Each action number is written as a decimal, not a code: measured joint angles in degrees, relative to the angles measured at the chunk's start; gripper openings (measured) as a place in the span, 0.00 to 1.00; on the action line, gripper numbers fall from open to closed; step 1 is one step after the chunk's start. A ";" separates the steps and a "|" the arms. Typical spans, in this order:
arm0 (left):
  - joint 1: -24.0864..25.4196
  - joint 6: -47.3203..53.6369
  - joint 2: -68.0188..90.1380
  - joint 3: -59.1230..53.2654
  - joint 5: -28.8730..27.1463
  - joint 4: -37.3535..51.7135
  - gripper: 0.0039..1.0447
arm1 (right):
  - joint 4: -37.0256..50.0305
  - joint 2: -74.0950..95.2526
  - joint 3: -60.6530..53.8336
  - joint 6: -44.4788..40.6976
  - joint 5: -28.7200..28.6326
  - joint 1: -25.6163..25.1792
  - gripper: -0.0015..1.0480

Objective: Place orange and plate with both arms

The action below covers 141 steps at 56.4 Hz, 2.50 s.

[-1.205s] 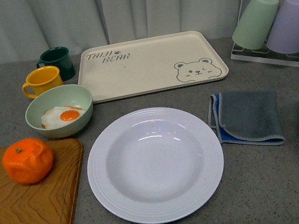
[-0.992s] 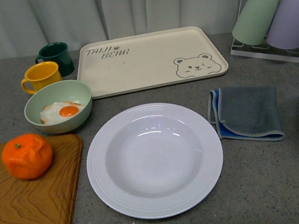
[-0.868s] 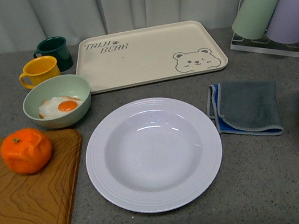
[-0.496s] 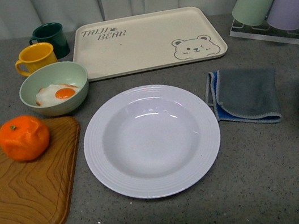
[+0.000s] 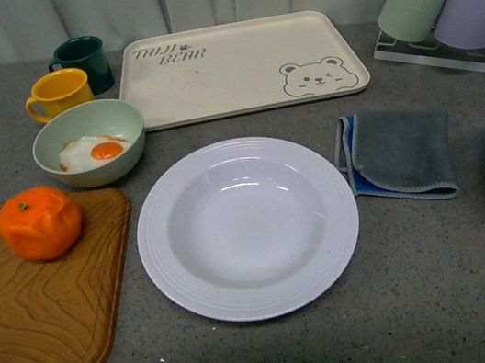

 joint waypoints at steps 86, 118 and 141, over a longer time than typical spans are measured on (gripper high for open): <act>5.27 4.83 71.80 32.39 11.08 12.26 0.53 | 0.00 0.00 0.00 0.00 0.02 0.00 0.91; -17.35 0.00 66.07 32.44 4.98 12.57 0.49 | 0.00 0.00 0.00 0.00 0.02 0.00 0.91; -20.72 0.00 76.41 39.71 2.25 12.24 0.49 | 0.00 0.00 0.00 0.00 0.02 0.00 0.91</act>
